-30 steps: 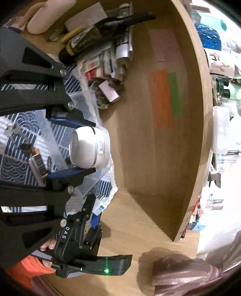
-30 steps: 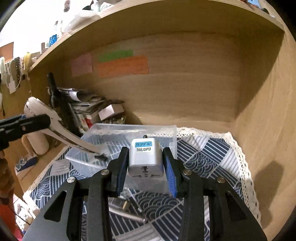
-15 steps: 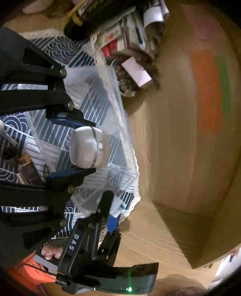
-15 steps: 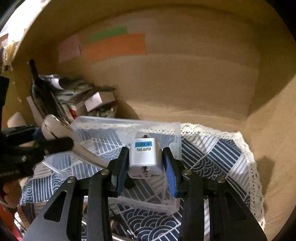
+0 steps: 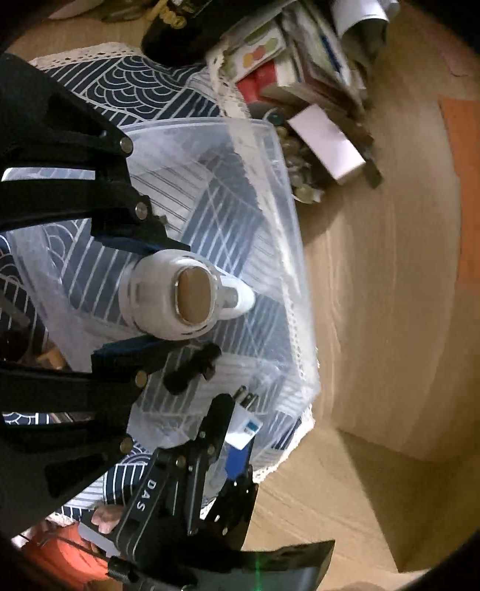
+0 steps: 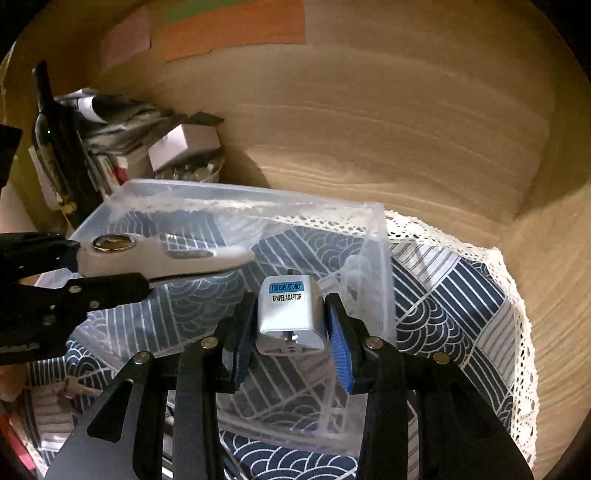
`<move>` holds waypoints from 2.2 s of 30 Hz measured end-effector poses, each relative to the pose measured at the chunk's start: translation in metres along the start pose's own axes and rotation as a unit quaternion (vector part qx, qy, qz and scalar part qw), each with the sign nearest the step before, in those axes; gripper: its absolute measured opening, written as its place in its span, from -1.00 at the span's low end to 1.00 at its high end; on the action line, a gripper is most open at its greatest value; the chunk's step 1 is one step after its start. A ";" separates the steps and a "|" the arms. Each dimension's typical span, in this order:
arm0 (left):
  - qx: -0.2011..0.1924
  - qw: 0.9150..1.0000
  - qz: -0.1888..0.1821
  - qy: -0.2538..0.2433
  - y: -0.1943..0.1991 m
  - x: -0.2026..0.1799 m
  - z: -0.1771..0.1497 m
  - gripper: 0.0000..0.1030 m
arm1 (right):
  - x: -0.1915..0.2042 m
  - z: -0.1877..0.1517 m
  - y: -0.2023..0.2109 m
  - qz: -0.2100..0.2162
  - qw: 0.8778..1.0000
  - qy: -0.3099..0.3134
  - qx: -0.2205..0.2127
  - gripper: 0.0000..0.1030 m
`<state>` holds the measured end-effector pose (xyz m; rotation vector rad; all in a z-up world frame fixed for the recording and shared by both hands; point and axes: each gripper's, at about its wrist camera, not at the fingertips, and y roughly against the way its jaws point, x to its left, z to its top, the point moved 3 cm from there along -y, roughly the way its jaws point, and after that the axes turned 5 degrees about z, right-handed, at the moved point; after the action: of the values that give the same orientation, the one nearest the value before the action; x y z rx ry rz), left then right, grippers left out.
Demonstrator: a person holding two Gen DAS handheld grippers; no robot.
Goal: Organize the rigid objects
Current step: 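Lower the shaver and adapter into the clear box and open both tools, then grasp the keys with the left tool while the right tool grasps the silver tube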
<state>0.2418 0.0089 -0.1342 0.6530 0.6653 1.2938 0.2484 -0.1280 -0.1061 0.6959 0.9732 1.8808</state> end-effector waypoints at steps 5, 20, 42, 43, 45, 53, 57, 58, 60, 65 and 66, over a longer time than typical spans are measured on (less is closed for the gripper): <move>0.003 1.000 0.024 -0.007 0.000 -0.003 0.000 -0.24 | 0.001 0.001 0.008 0.002 1.000 0.000 -0.006 -0.33; -0.062 0.994 0.094 -0.003 0.077 -0.004 -0.002 0.41 | 0.022 0.000 0.081 0.026 0.996 0.015 -0.082 0.13; 0.041 0.995 0.090 0.016 0.068 0.009 -0.119 0.48 | 0.054 -0.089 0.043 0.080 0.995 0.045 0.039 0.13; 0.052 0.995 0.078 0.023 0.067 0.008 -0.122 0.39 | 0.054 -0.091 0.041 0.082 0.995 0.046 0.045 0.03; 0.060 0.996 0.064 0.020 0.066 0.003 -0.128 0.35 | 0.055 -0.094 0.038 0.091 0.993 0.049 0.055 -0.12; 0.064 0.997 0.047 -0.006 0.060 -0.017 -0.135 0.05 | 0.064 -0.097 0.035 0.098 0.989 0.081 0.070 -0.44; 0.050 0.998 0.029 -0.009 0.058 -0.020 -0.134 -0.52 | 0.073 -0.102 0.040 0.116 0.986 0.092 0.076 -0.61; 0.047 0.998 0.028 -0.005 0.058 -0.020 -0.135 -0.52 | 0.075 -0.104 0.041 0.124 0.985 0.091 0.077 -0.65; 0.044 0.999 0.025 -0.004 0.059 -0.021 -0.137 -0.53 | 0.077 -0.107 0.042 0.138 0.983 0.089 0.082 -0.69; 0.044 0.998 0.034 -0.007 0.061 -0.022 -0.139 -0.52 | 0.080 -0.112 0.036 0.128 0.984 0.090 0.087 -0.68; 0.043 0.998 0.038 -0.006 0.060 -0.023 -0.139 -0.52 | 0.079 -0.112 0.036 0.127 0.984 0.087 0.086 -0.68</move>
<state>0.0954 0.0046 -0.1776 0.7626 0.6949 1.3351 0.1104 -0.1071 -0.1296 0.7986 1.2157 2.1252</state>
